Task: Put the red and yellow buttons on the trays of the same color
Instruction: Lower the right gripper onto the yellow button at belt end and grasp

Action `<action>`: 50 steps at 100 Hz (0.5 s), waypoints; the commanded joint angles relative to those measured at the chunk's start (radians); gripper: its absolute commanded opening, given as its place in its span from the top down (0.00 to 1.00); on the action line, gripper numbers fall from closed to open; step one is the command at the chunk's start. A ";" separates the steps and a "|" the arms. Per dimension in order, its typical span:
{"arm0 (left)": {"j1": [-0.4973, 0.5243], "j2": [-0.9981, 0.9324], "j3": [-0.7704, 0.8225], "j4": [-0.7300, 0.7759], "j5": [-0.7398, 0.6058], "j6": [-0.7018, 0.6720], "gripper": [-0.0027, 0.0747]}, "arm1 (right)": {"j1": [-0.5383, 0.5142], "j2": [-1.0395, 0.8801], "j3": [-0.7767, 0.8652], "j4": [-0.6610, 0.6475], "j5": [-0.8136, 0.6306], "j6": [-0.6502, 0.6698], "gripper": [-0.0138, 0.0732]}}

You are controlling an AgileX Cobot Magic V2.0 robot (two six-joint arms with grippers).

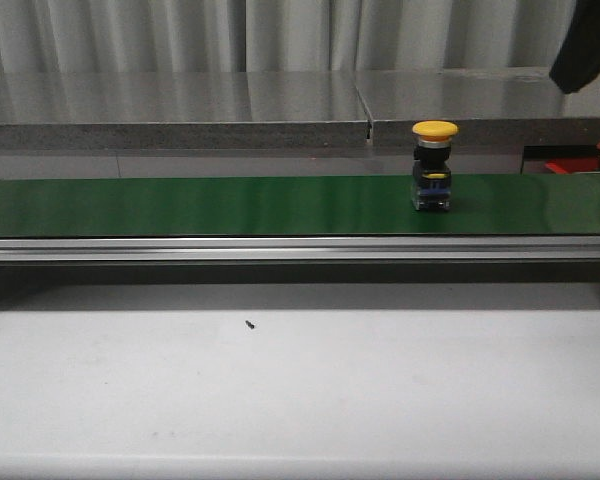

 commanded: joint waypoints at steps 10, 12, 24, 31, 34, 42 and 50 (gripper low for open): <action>-0.008 0.000 -0.029 -0.014 -0.058 -0.002 0.99 | 0.047 0.041 -0.022 0.025 -0.145 -0.012 0.13; -0.008 0.000 -0.029 -0.014 -0.058 -0.002 0.99 | 0.051 0.050 -0.022 0.026 -0.149 -0.012 0.13; -0.008 0.000 -0.029 -0.014 -0.058 -0.002 0.99 | 0.058 0.100 -0.022 0.029 -0.178 -0.012 0.13; -0.008 0.000 -0.029 -0.014 -0.058 -0.002 0.99 | 0.058 0.131 -0.024 0.029 -0.198 -0.012 0.13; -0.008 0.000 -0.029 -0.014 -0.058 -0.002 0.99 | 0.058 0.141 -0.025 0.029 -0.202 -0.012 0.13; -0.008 0.000 -0.029 -0.014 -0.058 -0.002 0.99 | 0.058 0.164 -0.025 0.031 -0.228 -0.012 0.13; -0.008 0.000 -0.029 -0.014 -0.058 -0.002 0.99 | 0.058 0.181 -0.025 0.036 -0.268 -0.012 0.13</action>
